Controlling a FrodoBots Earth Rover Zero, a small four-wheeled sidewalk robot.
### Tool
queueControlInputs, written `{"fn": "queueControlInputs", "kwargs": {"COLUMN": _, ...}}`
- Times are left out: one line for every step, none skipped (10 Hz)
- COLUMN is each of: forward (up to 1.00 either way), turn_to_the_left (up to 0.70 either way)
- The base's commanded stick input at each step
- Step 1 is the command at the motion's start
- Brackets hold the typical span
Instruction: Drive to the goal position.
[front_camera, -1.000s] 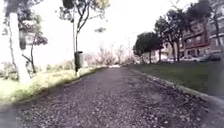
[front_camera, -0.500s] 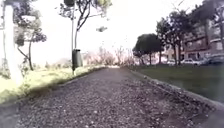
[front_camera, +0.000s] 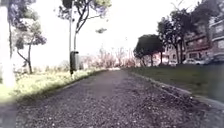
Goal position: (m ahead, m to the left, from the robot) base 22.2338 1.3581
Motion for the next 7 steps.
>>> {"fn": "queueControlInputs", "kwargs": {"forward": 0.7, "turn_to_the_left": 0.0}}
{"fn": "queueControlInputs", "kwargs": {"forward": 0.7, "turn_to_the_left": 0.0}}
{"fn": "queueControlInputs", "kwargs": {"forward": 0.7, "turn_to_the_left": 0.0}}
{"fn": "queueControlInputs", "kwargs": {"forward": 0.7, "turn_to_the_left": 0.0}}
{"fn": "queueControlInputs", "kwargs": {"forward": 0.7, "turn_to_the_left": 0.0}}
{"fn": "queueControlInputs", "kwargs": {"forward": 0.7, "turn_to_the_left": 0.0}}
{"fn": "queueControlInputs", "kwargs": {"forward": 0.7, "turn_to_the_left": 0.0}}
